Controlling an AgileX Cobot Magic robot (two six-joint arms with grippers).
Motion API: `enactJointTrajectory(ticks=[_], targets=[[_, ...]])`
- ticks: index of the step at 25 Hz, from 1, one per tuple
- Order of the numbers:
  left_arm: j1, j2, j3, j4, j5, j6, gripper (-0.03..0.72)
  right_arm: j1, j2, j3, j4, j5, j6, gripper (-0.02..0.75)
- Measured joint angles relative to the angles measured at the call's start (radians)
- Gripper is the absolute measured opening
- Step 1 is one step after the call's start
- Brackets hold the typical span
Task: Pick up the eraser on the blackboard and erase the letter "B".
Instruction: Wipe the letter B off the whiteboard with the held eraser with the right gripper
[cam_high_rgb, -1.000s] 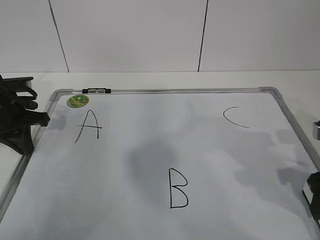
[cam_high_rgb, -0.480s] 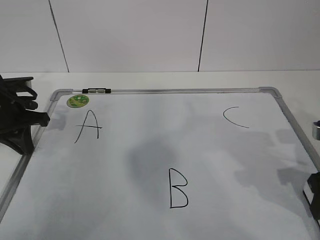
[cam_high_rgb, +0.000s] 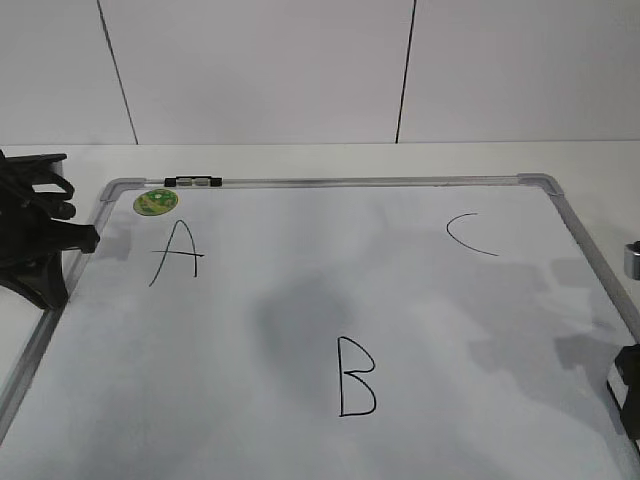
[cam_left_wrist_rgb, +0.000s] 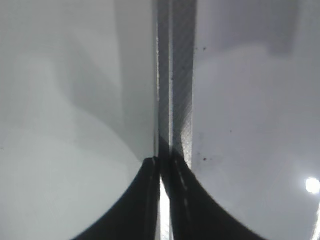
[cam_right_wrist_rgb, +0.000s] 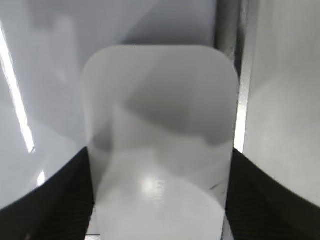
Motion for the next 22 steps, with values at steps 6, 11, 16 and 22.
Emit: enactJointTrajectory(ticks=[6,11,16,22], targets=[[0.000,0.000,0.000,0.000,0.001,0.000,0.032,0.000,0.007,-0.043,0.000,0.071,0.002,0.538],[0.000,0.000,0.000,0.002,0.002,0.000,0.032,0.000,0.007,-0.059,0.002,0.100,0.002,0.538],[0.000,0.000,0.000,0.002,0.002,0.000,0.032,0.000,0.007,-0.061,0.002,0.129,0.003,0.538],[0.000,0.000,0.000,0.002,0.002,0.000,0.032,0.000,0.007,-0.063,0.011,0.139,0.003,0.538]])
